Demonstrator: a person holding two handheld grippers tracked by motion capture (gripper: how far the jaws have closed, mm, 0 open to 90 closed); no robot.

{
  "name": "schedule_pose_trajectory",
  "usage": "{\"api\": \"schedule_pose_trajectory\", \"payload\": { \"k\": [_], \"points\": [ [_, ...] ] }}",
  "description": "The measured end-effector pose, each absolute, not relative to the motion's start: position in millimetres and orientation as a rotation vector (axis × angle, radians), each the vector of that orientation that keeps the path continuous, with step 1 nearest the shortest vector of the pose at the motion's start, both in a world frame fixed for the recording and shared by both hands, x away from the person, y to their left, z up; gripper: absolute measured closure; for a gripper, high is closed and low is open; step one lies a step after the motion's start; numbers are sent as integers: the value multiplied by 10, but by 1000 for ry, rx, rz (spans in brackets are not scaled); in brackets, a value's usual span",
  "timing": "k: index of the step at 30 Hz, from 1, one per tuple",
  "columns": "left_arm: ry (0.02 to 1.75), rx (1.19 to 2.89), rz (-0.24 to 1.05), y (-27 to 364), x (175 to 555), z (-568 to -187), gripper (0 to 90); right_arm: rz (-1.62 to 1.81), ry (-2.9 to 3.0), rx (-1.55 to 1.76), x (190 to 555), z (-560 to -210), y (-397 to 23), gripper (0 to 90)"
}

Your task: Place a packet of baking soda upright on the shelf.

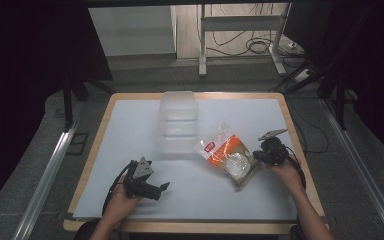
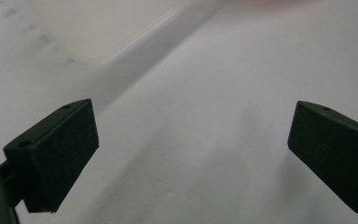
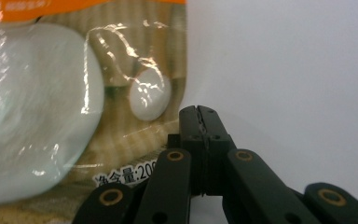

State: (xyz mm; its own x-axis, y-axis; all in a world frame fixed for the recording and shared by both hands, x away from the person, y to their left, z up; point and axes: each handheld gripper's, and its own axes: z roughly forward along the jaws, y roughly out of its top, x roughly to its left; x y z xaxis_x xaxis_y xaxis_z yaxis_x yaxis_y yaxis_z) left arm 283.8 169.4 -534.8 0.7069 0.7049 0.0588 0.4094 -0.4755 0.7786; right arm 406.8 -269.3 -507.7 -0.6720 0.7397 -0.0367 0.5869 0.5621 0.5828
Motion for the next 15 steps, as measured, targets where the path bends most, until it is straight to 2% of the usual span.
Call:
{"api": "schedule_pose_trajectory", "payload": {
  "k": [15],
  "points": [
    [836, 2135, 479, 1681, 2833, -5345, 19, 773, 2594, 1084, 3728, -5056, -2760, 887]
  ]
}}
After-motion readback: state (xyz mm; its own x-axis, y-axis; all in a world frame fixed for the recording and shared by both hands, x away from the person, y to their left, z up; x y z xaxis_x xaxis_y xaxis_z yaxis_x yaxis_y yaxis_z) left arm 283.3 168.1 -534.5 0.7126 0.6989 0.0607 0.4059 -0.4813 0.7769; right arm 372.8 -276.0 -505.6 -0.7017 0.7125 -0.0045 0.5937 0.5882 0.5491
